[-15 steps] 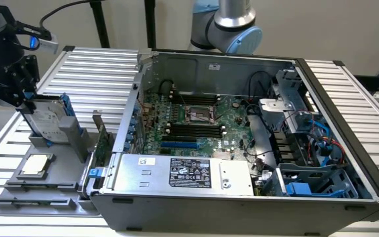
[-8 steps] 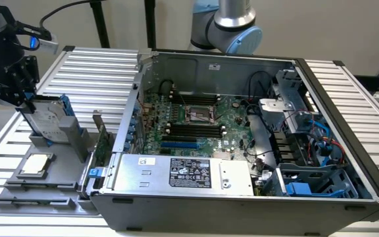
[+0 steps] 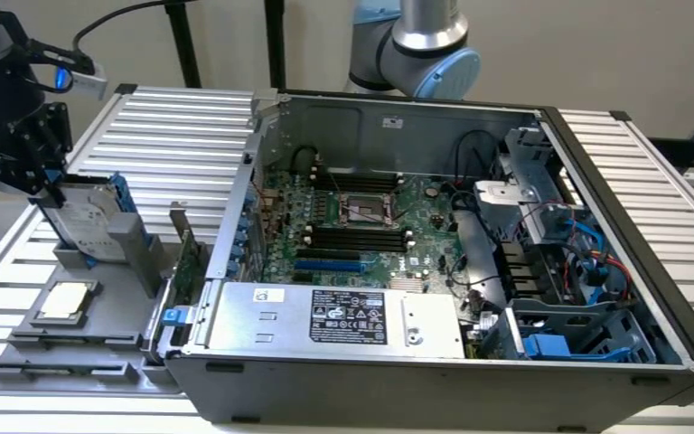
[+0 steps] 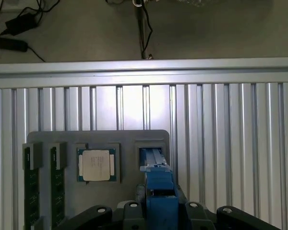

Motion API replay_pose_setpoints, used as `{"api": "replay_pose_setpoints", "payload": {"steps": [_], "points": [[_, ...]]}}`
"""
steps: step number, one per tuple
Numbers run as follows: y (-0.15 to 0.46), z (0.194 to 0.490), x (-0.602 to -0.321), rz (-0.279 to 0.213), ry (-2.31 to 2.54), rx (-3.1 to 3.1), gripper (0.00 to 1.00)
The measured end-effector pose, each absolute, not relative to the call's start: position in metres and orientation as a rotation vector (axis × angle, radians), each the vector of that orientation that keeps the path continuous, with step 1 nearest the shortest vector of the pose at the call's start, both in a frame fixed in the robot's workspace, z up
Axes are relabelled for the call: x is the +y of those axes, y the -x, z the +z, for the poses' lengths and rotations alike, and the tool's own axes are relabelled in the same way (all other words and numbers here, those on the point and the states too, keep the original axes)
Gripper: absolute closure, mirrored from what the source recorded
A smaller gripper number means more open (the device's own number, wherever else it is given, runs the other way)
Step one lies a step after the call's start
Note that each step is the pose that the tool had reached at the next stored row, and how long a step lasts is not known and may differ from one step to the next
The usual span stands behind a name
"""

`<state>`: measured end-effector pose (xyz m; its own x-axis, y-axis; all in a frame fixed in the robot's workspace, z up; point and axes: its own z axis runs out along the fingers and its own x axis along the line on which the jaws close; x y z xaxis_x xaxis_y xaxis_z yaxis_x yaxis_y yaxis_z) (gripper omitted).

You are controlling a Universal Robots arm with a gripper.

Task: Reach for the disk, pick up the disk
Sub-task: 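Pick up the disk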

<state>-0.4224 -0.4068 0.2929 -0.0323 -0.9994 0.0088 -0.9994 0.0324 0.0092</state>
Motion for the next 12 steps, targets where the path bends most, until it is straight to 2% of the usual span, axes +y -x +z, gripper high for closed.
{"api": "replay_pose_setpoints", "payload": {"steps": [12], "points": [[0.4224,0.2928,-0.4068,-0.001,-2.176,-2.248,0.67]]}}
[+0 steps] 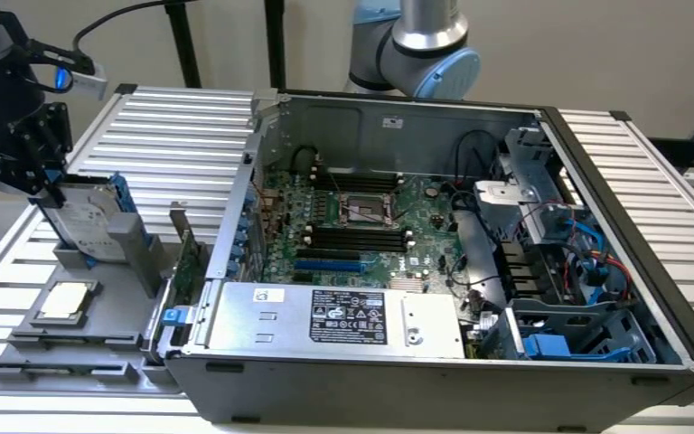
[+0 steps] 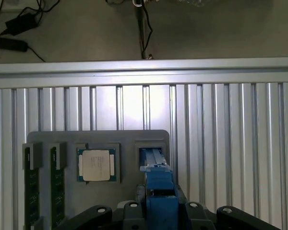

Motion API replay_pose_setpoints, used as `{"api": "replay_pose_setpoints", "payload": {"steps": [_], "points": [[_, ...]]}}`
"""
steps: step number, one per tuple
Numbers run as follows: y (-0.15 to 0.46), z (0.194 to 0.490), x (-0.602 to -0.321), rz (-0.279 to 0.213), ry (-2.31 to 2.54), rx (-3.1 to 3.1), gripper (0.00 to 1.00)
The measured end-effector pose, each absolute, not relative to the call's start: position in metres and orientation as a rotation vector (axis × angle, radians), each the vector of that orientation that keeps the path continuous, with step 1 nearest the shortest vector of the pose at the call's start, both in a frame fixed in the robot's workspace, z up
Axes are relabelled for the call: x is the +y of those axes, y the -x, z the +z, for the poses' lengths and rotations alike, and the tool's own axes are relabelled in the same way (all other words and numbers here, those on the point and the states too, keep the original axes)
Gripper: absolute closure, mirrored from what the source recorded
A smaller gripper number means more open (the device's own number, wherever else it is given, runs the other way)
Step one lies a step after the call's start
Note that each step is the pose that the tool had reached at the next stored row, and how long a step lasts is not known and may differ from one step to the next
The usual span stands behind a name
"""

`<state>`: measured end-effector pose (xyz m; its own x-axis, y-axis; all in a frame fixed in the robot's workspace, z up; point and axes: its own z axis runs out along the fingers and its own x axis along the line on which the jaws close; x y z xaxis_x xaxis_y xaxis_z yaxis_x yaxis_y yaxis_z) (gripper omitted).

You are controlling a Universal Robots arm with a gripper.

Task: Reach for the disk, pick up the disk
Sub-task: 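Pick up the disk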

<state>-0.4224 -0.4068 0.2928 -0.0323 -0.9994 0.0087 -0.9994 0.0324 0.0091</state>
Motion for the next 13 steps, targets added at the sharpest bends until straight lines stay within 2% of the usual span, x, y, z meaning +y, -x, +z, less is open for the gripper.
{"api": "replay_pose_setpoints", "payload": {"steps": [13], "points": [[0.422,0.3026,-0.4067,0.004,-2.175,-2.246,0.67]]}}
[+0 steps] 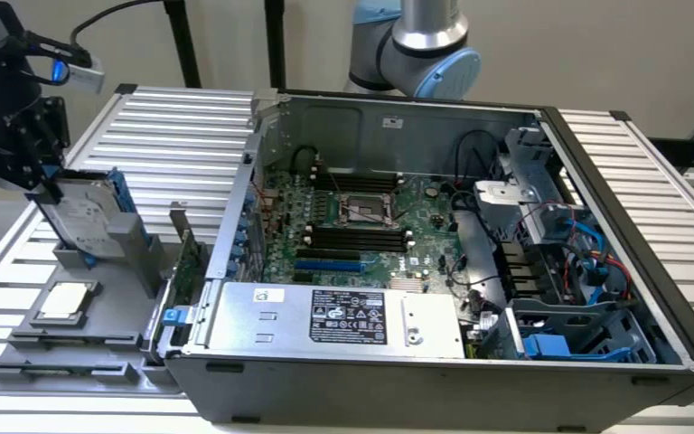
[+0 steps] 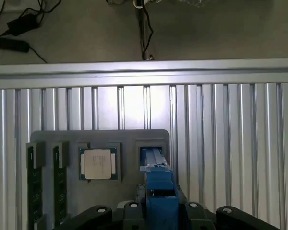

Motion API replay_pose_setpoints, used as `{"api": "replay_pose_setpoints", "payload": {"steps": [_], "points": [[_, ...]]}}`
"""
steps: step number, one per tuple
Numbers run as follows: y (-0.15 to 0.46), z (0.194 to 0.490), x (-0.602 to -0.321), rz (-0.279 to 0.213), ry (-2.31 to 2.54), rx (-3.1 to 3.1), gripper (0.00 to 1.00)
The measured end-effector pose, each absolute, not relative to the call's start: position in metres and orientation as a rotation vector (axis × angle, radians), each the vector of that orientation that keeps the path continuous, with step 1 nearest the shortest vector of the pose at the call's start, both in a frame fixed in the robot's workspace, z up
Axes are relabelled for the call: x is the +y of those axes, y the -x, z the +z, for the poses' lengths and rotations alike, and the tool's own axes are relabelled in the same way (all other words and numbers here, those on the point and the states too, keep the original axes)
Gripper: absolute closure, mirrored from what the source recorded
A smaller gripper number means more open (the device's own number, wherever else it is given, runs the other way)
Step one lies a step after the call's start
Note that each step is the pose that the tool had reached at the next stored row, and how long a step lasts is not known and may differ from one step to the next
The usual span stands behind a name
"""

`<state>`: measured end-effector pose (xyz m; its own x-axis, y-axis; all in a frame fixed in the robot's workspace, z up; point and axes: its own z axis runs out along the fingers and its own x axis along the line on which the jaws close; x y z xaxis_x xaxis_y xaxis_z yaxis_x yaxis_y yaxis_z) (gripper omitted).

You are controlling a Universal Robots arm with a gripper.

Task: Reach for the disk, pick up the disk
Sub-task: 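Pick up the disk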

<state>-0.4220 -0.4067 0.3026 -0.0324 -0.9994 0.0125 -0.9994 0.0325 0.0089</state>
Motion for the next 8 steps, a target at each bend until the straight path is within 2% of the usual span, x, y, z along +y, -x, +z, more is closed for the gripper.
{"api": "replay_pose_setpoints", "payload": {"steps": [8], "points": [[0.42,0.328,-0.407,0.004,-2.175,-2.246,0.67]]}}
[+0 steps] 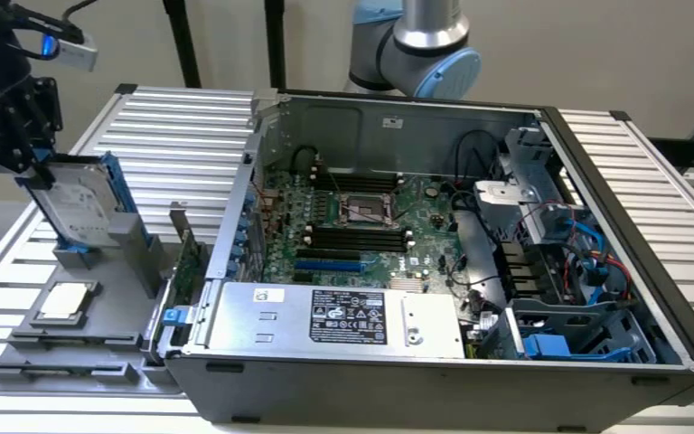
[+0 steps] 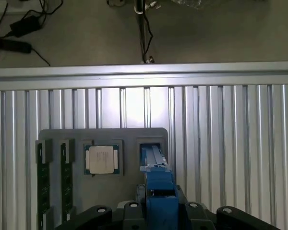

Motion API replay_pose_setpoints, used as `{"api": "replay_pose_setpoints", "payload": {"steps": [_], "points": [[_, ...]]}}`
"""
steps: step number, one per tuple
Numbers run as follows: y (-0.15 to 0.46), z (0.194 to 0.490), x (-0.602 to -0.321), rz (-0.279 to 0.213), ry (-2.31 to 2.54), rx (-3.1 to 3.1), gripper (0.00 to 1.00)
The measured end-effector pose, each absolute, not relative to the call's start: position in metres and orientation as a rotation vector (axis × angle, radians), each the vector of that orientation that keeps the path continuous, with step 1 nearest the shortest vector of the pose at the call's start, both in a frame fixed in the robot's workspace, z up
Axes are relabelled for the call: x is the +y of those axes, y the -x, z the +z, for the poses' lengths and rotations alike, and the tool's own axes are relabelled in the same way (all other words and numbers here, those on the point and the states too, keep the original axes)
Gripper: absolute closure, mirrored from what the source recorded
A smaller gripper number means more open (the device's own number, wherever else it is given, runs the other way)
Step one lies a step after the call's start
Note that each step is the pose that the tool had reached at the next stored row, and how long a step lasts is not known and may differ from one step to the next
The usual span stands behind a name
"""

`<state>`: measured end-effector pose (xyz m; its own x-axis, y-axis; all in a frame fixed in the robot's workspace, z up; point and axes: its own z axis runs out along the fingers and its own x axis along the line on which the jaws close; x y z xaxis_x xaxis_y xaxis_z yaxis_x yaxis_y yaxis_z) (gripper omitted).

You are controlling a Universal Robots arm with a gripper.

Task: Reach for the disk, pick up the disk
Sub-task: 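Pick up the disk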

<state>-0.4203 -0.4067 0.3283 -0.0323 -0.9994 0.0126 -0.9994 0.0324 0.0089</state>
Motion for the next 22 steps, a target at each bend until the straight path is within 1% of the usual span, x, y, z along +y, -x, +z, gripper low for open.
{"api": "replay_pose_setpoints", "payload": {"steps": [14,22], "points": [[0.414,0.392,-0.406,0.004,-2.178,-2.243,0.67],[0.394,0.428,-0.406,-0.006,-2.191,-2.239,0.67]]}}
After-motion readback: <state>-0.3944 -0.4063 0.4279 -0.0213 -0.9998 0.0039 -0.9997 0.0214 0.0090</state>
